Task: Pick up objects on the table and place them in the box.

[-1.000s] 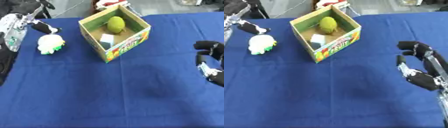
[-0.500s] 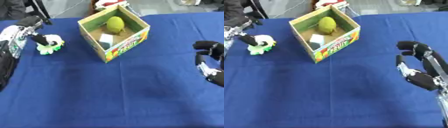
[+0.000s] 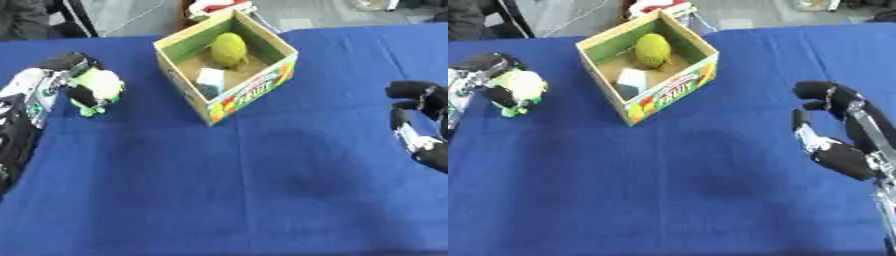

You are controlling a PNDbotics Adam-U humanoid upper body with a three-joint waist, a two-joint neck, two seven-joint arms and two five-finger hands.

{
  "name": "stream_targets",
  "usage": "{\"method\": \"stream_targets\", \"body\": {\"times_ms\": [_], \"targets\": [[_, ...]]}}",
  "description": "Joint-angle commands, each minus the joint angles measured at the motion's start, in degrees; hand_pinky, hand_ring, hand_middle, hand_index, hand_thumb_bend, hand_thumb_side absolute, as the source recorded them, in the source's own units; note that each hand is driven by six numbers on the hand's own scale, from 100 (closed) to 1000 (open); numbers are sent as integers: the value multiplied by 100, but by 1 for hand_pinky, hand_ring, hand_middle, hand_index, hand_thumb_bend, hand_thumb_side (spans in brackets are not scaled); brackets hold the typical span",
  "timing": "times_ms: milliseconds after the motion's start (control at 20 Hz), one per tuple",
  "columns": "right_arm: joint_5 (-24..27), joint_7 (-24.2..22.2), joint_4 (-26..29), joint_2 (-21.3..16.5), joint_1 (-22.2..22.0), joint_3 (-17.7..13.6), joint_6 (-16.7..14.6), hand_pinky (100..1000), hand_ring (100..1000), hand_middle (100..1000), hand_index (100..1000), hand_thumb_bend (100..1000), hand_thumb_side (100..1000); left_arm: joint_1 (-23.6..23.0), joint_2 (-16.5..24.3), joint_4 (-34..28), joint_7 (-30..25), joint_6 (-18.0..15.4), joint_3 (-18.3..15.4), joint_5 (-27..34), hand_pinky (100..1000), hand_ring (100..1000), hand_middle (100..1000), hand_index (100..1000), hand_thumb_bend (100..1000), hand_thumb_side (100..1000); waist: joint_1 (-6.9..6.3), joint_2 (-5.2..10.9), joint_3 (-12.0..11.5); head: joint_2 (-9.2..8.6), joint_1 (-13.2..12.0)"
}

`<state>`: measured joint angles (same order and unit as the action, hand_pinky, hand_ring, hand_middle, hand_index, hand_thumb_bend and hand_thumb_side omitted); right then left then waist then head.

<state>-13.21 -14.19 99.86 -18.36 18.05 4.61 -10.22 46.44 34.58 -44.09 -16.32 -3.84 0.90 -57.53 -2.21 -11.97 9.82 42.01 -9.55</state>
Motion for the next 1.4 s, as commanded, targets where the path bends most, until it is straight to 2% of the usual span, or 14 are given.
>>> {"method": "stream_targets", "body": {"times_ms": [50,100,150,450,700,850,1100,1250,1400], "targets": [[5,17,50,-62,38,-49,-14,781,830,766,848,100,441,63,140,-167,72,-24,-69,63,574,500,519,706,309,100,19,106,-2,-41,2],[5,17,48,-60,37,-49,-15,781,830,766,849,100,438,53,156,-286,91,-36,-71,122,557,491,508,698,137,240,21,106,-3,-41,4],[6,15,47,-60,36,-47,-16,781,830,766,849,100,443,43,188,-456,105,-55,-62,186,548,485,502,695,285,100,22,106,-4,-42,8],[5,15,39,-72,28,-45,-21,781,830,767,849,100,445,178,347,-1799,65,-99,61,676,542,475,487,693,273,100,25,122,-17,-22,10],[15,-14,30,-56,18,-18,-29,782,830,767,849,100,448,607,123,-2457,116,-69,345,853,562,485,495,701,278,100,37,151,23,4,-12],[27,-36,28,-33,33,7,-37,782,830,767,849,100,448,902,-199,-2450,102,-164,582,721,571,492,503,707,279,100,56,162,94,5,-28],[53,-79,26,11,71,49,-51,782,830,767,849,100,451,1178,-850,-2099,130,-445,898,419,589,512,527,724,298,100,92,152,229,-10,-88],[64,-103,26,38,92,70,-57,782,831,767,849,100,453,1209,-1157,-1867,201,-585,1006,291,619,553,590,761,325,106,109,132,291,-25,-111],[70,-108,25,41,98,71,-58,782,831,768,849,100,450,1182,-1312,-1661,243,-662,1061,133,660,604,654,798,384,155,111,120,319,-34,-116]]}}
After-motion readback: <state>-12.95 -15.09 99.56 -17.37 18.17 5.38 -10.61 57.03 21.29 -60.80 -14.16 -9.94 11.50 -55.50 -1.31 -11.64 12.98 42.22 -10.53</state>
